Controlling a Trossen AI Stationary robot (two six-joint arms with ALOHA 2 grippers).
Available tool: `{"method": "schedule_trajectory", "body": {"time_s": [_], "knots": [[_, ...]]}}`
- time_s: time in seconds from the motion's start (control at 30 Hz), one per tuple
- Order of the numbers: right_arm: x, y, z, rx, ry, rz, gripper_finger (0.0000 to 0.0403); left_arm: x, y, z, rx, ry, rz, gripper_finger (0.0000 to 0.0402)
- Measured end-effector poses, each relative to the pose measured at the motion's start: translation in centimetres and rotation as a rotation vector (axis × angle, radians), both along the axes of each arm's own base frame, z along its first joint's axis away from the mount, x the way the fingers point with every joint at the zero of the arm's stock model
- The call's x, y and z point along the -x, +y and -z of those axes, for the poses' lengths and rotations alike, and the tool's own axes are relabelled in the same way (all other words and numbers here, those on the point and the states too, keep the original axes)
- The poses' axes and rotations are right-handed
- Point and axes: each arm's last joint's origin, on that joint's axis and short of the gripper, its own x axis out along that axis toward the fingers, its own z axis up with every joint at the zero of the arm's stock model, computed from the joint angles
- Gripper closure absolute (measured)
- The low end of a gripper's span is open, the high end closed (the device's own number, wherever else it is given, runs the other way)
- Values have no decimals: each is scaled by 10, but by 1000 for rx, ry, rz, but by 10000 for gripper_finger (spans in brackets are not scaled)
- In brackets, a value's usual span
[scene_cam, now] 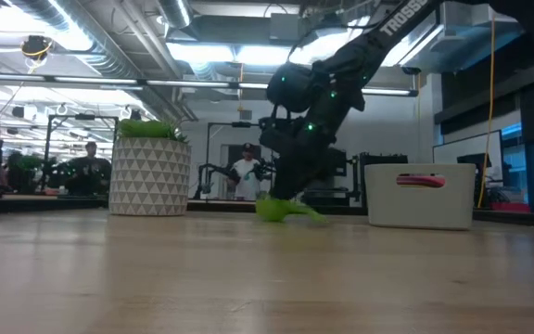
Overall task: Nest measuring cups in basket
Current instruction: Stack the green measuring cup on top of the red measuring cup in the gray bin
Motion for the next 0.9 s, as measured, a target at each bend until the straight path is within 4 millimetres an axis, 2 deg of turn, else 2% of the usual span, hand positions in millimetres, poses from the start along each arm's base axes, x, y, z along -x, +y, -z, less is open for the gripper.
{"method": "schedule_trajectory", "body": {"time_s": [0.23,0.57,0.9], "knots": [[-1,0,16,-13,39,3,333,0,0,0,0,0,0,275],[-2,0,17,-27,34,0,348,0,0,0,-1,0,0,275],[-2,3,17,-152,5,-78,346,0,0,0,-1,0,0,275]]}}
